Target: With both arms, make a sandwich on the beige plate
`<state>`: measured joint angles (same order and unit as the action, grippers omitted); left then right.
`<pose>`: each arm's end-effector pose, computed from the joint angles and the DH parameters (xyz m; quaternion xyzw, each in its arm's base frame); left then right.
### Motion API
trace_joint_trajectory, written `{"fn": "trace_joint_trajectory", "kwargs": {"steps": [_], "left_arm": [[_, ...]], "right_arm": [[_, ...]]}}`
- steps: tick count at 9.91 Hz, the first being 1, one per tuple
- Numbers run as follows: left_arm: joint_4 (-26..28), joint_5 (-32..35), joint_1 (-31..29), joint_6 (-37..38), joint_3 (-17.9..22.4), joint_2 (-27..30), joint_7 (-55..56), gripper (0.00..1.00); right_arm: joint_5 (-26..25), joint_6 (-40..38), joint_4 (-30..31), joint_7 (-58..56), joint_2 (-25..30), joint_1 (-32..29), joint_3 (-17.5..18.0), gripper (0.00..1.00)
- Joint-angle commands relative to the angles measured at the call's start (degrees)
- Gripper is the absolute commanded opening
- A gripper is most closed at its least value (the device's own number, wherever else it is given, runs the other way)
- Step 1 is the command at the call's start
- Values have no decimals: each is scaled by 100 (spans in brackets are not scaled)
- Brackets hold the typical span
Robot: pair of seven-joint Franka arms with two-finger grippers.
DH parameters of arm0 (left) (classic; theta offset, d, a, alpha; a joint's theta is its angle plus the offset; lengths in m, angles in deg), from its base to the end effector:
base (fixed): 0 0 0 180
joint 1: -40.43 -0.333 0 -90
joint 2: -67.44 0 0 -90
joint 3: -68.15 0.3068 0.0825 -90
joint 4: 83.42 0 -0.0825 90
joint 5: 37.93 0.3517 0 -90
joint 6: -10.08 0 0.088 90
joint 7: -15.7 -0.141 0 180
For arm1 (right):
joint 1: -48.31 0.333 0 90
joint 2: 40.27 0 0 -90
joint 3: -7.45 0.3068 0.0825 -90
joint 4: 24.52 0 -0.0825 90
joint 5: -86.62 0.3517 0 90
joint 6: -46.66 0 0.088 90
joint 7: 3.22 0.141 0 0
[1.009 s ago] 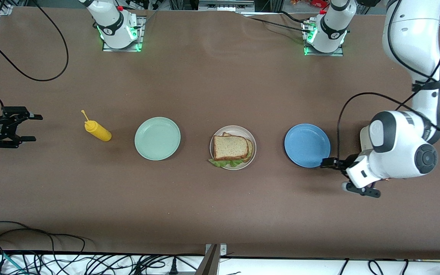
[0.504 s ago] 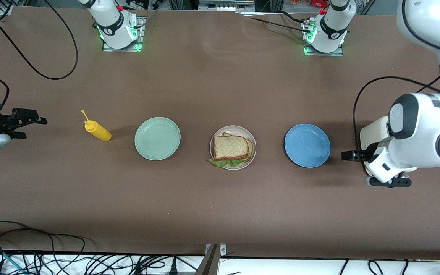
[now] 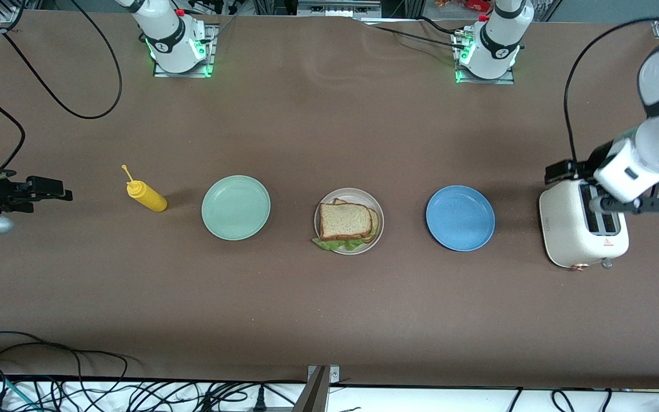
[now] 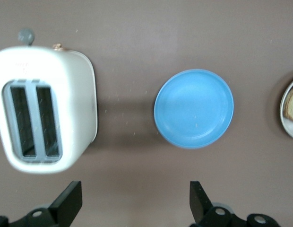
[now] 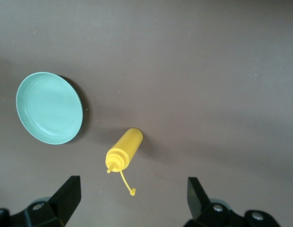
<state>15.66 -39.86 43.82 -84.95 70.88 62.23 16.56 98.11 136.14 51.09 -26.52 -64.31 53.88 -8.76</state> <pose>0.5353 -0.0113 0.4710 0.9966 0.0046 -0.0808 0.0134 0.6200 -0.0585 0.4557 -0.9898 -0.1096 0.0649 0.0640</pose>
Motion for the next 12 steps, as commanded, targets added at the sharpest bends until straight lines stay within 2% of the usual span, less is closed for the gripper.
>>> {"fn": "trace_joint_trajectory", "kwargs": {"steps": [1, 3, 5, 6, 7, 8, 9, 11, 12], "left_arm": [[253, 237, -93, 526, -150, 607, 72, 100], [-177, 237, -67, 1212, -150, 757, 64, 100], [-442, 238, -66, 1408, -150, 758, 55, 100], [-425, 203, -58, 1400, -150, 749, 64, 100], [-434, 194, -92, 1408, -150, 679, 38, 100], [-442, 228, -102, 1382, -150, 653, 37, 100], [-451, 246, -119, 1286, -124, 522, 29, 100], [-443, 255, -128, 830, -124, 241, 46, 100], [-451, 264, -128, 724, -124, 205, 55, 100]], "right_arm": [[-305, -53, -20, 753, 259, 180, -4, 100], [-401, -1, -20, 1144, 539, 243, 31, 100], [-629, 8, 41, 1100, 847, 217, 31, 100], [-674, 8, 180, 1187, 987, 251, 39, 100], [-796, 165, 365, 1301, 1136, 260, 196, 100], [-962, 445, 819, 1520, 1416, 252, 354, 100], [-999, 900, 1389, 1566, 1741, 278, 365, 100], [-1008, 1080, 1457, 1496, 1736, 278, 356, 100], [-999, 1089, 1343, 1487, 1535, 278, 356, 100]]}}
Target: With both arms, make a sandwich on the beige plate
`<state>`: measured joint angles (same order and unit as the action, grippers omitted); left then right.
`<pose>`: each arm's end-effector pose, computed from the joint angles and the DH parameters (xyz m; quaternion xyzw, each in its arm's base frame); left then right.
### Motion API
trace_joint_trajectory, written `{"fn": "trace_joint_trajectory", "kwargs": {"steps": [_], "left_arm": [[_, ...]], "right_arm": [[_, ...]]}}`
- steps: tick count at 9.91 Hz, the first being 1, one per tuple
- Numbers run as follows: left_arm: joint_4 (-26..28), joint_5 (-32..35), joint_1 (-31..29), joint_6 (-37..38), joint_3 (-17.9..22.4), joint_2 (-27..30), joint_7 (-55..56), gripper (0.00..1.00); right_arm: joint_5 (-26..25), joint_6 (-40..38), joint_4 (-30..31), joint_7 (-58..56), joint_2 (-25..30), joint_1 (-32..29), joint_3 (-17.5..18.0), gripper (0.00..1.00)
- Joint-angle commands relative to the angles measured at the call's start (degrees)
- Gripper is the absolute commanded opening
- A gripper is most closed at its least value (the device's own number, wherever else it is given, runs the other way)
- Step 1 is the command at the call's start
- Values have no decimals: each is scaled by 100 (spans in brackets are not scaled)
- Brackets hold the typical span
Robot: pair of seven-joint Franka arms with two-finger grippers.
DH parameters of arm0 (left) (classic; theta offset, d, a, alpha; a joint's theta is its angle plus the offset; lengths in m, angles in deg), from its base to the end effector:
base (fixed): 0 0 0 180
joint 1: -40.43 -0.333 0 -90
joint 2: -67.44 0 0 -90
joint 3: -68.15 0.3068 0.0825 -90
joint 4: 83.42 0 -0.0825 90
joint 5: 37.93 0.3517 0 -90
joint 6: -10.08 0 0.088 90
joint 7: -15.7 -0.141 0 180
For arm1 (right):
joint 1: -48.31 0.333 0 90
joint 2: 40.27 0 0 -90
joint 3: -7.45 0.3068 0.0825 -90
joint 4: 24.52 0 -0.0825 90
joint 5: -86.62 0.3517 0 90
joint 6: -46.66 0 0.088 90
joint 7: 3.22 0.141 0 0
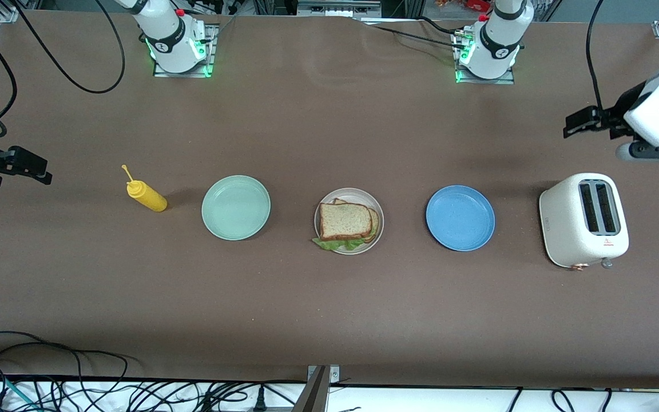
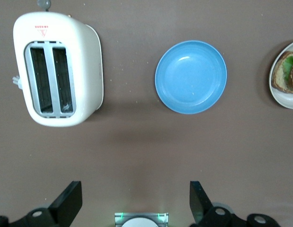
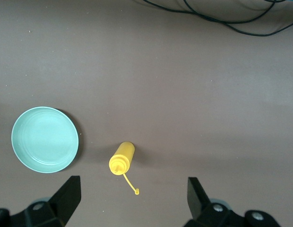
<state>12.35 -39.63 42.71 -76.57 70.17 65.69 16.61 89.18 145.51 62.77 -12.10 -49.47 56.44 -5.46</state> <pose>0.5111 -0.0069 0.5179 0.9954 0.0062 -0.0948 0.0133 0.5814 -0.0343 0.5297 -0.9991 -0.0346 -0.0230 0.0016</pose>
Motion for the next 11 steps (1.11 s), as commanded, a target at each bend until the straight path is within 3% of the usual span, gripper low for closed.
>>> {"fn": "trace_joint_trajectory", "kwargs": {"steps": [1, 11], "left_arm": [[-121, 232, -34, -194, -44, -193, 42, 100], [-428, 152, -17, -247, -70, -712, 24, 100]], "right_arm": [[-106, 143, 148, 80, 6, 40, 26, 100], [-53, 590, 148, 124, -372, 163, 61, 100]]}}
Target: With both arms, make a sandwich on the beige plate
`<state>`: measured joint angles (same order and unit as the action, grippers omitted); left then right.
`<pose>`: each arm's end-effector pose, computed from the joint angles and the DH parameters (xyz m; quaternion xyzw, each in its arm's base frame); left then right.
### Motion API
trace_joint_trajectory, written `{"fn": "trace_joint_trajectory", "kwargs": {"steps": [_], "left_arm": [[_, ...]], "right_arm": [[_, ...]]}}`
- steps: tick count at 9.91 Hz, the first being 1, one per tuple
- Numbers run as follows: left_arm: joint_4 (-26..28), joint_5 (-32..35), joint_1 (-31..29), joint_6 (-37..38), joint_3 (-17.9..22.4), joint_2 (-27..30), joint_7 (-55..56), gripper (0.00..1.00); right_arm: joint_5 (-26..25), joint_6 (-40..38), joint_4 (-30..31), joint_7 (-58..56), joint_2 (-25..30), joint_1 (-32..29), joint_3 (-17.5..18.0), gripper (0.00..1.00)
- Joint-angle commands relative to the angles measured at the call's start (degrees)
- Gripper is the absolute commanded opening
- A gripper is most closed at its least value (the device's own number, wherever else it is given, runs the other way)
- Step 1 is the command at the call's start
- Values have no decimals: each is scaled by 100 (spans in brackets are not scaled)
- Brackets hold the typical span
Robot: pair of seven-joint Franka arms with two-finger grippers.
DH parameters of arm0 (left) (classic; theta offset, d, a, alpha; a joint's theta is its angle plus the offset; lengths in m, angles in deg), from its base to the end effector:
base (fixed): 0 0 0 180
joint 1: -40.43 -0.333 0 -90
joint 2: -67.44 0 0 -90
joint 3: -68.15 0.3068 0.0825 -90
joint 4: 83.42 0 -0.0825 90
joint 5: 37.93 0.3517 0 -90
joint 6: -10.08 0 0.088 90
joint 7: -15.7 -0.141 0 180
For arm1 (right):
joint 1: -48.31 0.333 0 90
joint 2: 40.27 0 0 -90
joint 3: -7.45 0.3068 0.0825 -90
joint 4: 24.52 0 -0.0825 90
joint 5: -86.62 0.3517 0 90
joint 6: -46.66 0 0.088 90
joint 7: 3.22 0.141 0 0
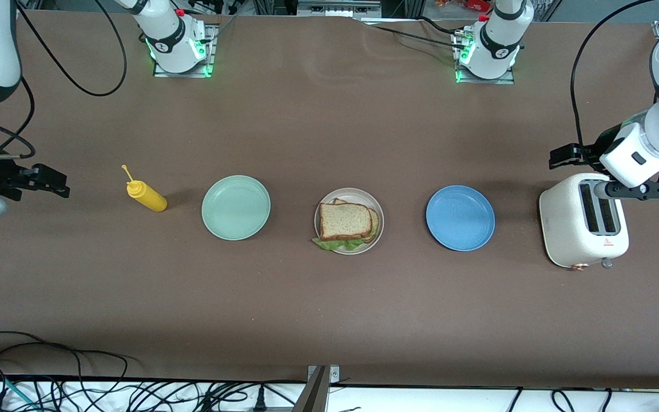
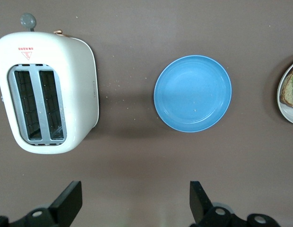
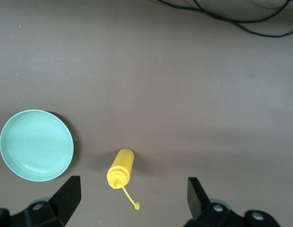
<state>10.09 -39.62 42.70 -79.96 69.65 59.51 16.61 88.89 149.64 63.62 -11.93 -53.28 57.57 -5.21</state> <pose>0.5434 -0.0121 0.4810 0.9950 0.0027 -0.0995 0.0114 0.6019 -0.0200 0.4911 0.9988 0.0454 0.0181 0.0072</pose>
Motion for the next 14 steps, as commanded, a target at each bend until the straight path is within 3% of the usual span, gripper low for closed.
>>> {"fn": "trace_joint_trajectory", "kwargs": {"steps": [1, 14], "left_arm": [[-202, 135, -51, 83, 0, -86, 15, 100], [-123, -68, -78, -418, -18, 28, 33, 100]], "right_arm": [[-7, 318, 63, 116, -35, 67, 36, 100], [125, 372, 54, 45, -115, 40, 27, 100]]}}
